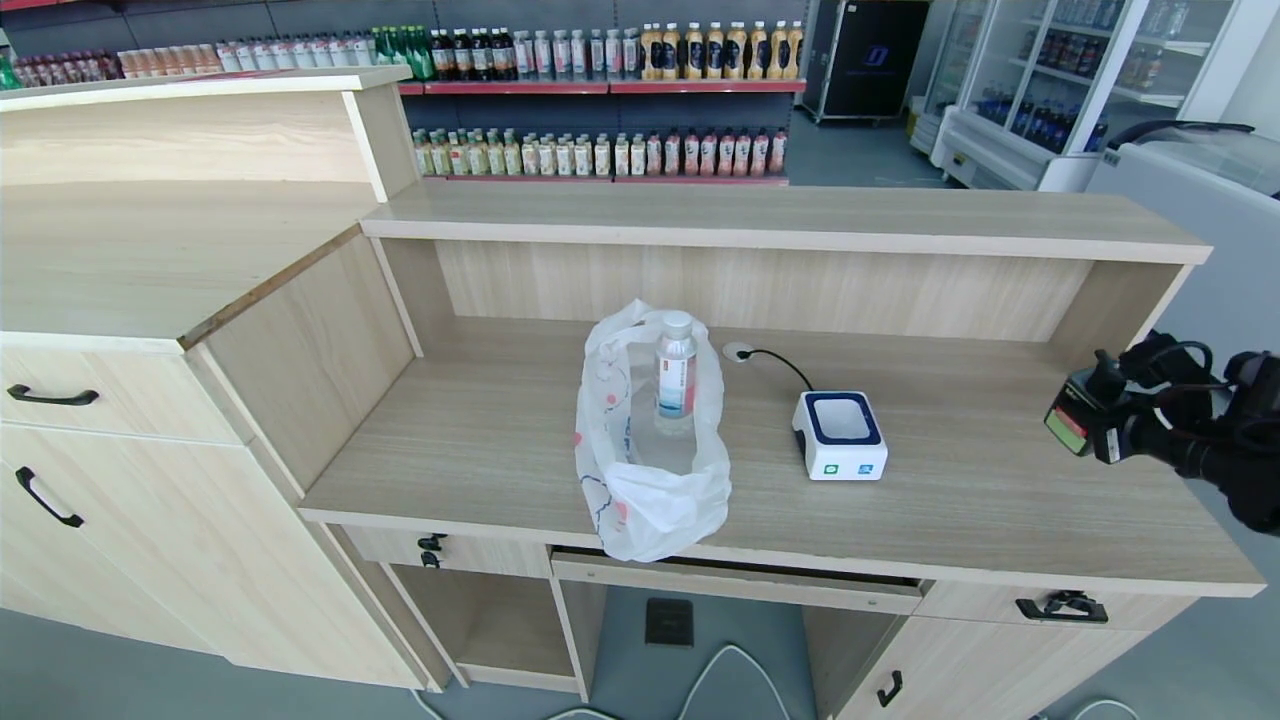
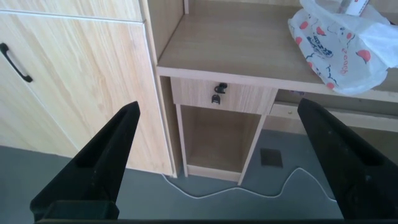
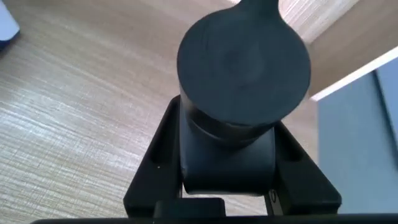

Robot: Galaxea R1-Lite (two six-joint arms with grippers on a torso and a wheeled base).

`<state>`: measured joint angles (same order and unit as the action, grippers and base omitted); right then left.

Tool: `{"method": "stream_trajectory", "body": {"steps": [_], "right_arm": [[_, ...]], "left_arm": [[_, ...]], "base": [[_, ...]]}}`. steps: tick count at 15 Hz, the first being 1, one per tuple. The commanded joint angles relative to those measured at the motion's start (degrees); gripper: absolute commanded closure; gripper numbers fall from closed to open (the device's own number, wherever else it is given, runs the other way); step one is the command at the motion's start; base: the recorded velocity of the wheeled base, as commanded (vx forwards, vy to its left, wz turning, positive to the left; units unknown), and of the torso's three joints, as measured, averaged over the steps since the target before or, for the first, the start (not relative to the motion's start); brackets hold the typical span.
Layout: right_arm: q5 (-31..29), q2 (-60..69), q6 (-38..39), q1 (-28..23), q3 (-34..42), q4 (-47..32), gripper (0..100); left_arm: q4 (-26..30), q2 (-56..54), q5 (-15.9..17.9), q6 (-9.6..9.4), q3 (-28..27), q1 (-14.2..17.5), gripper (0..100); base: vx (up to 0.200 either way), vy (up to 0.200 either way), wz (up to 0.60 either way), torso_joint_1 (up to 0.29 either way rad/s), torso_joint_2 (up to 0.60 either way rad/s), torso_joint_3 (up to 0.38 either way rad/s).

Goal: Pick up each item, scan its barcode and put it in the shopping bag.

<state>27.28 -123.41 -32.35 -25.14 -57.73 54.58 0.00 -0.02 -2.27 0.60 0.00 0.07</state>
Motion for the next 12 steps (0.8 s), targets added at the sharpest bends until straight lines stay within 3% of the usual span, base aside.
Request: {"method": "stream_trajectory", "body": {"steps": [1, 5, 7, 9, 10, 12], "right_arm": [[1.3, 22.6, -6.9, 3.1, 11.8, 4.7, 100], [3.9, 42.1, -24.4, 9.0, 26.4, 19.9, 100], [11.9, 46.1, -32.9, 15.0, 26.8, 23.5, 100], [20.1, 46.6, -47.3, 25.7, 28.2, 23.6, 100], [21.8, 46.1, -54.7, 32.1, 28.5, 23.7, 100], [22.5, 44.0, -66.8, 39.1, 28.5, 24.0, 100]], "left_arm": [[0.0, 0.0, 0.0, 0.02, 0.0, 0.0, 0], [0.0, 0.0, 0.0, 0.02, 0.0, 0.0, 0], [0.0, 0.0, 0.0, 0.02, 0.0, 0.0, 0], [0.0, 0.0, 0.0, 0.02, 0.0, 0.0, 0], [0.0, 0.0, 0.0, 0.02, 0.0, 0.0, 0], [0.0, 0.0, 0.0, 0.02, 0.0, 0.0, 0]], "base": [[0.0, 0.0, 0.0, 0.0, 0.0, 0.0], [0.0, 0.0, 0.0, 0.0, 0.0, 0.0], [0.0, 0.0, 0.0, 0.0, 0.0, 0.0], [0.0, 0.0, 0.0, 0.0, 0.0, 0.0], [0.0, 0.0, 0.0, 0.0, 0.0, 0.0], [0.0, 0.0, 0.0, 0.0, 0.0, 0.0]]}}
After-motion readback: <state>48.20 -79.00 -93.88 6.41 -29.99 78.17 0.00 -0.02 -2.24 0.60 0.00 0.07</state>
